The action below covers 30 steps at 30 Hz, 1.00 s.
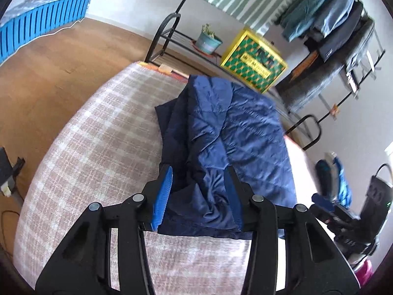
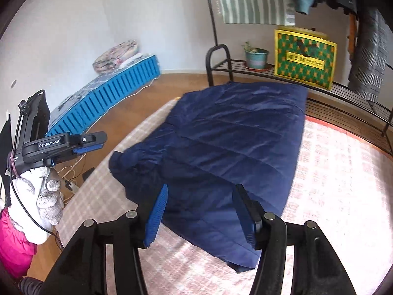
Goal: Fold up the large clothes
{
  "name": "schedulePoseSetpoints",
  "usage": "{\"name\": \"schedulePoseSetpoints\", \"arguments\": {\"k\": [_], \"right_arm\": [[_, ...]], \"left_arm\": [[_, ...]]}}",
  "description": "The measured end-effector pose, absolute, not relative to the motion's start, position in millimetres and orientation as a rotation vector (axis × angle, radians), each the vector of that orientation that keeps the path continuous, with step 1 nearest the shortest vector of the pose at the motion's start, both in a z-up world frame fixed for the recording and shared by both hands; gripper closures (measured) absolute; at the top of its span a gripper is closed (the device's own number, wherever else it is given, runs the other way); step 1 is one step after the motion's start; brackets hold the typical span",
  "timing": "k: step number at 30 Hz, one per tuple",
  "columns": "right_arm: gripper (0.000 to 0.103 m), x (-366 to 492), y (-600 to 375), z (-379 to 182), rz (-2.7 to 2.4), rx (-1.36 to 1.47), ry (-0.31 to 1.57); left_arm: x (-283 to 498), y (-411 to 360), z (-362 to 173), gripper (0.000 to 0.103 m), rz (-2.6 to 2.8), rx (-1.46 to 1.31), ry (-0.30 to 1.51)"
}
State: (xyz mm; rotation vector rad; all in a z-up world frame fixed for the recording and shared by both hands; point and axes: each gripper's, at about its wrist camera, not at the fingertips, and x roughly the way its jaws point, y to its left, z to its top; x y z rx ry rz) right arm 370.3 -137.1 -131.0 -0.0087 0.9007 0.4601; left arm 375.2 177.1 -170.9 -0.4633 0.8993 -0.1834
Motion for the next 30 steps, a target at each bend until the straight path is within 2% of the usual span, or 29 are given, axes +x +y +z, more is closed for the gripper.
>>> {"name": "schedulePoseSetpoints", "arguments": {"k": [1, 3, 6, 11, 16, 17, 18, 21, 26, 30], "right_arm": [[0.045, 372, -141, -136, 0.45, -0.009, 0.91], [0.045, 378, -144, -146, 0.436, -0.04, 0.922], [0.049, 387, -143, -164, 0.423, -0.093, 0.956], [0.049, 398, -152, -192, 0.388, -0.149, 1.024], [0.05, 396, -169, -175, 0.458, -0.118, 1.029], [0.049, 395, -176, -169, 0.48, -0.088, 1.018], [0.045, 395, -182, -164, 0.493, -0.064, 1.006], [0.03, 405, -206, -153, 0.483, 0.024, 0.95], [0.022, 434, -236, -154, 0.468, 0.186, 0.937], [0.017, 450, -237, -164, 0.485, 0.22, 0.959]], "left_arm": [[378, 171, -180, 0.059, -0.183, -0.447, 0.931], [379, 163, -200, 0.07, -0.145, -0.429, 0.987], [374, 161, -233, 0.074, -0.118, -0.444, 1.06], [365, 145, -251, 0.074, -0.098, -0.365, 1.069], [369, 163, -234, 0.074, -0.149, -0.433, 1.061], [369, 174, -227, 0.07, -0.173, -0.492, 1.045], [369, 184, -222, 0.058, -0.188, -0.53, 1.027], [380, 210, -205, 0.036, -0.189, -0.608, 0.949], [427, 241, -215, 0.029, -0.303, -0.843, 0.972], [460, 249, -237, 0.029, -0.344, -0.944, 1.003]]}}
